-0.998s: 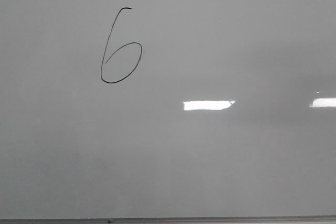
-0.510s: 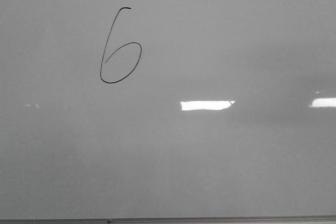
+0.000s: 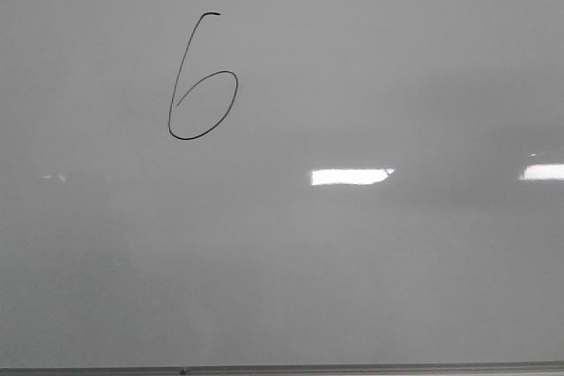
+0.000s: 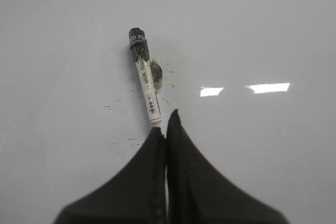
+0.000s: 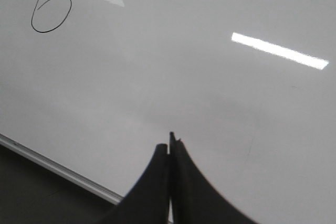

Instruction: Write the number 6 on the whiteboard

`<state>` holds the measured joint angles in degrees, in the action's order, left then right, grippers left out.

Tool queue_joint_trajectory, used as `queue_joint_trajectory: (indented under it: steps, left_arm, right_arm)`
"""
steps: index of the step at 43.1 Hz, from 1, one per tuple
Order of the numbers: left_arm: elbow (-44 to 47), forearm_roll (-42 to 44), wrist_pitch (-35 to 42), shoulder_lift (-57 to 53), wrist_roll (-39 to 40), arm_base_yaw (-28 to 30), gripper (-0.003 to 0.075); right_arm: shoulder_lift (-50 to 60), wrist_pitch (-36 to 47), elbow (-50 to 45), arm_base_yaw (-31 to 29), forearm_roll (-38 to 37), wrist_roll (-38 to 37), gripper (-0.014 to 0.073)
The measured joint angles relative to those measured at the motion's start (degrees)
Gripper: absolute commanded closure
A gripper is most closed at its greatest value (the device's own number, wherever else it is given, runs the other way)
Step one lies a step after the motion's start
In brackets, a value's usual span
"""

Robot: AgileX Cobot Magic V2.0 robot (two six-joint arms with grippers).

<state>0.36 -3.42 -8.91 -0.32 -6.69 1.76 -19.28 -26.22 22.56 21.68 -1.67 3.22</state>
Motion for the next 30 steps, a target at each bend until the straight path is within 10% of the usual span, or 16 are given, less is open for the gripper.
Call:
queue_joint_trajectory:
  steps: [30]
  left_arm:
    - [0.0,0.0,0.0,0.0,0.0,0.0,0.0741]
  right_arm:
    - [8.19,7.73,-9.43,-6.7,1.67,0.0,0.0653]
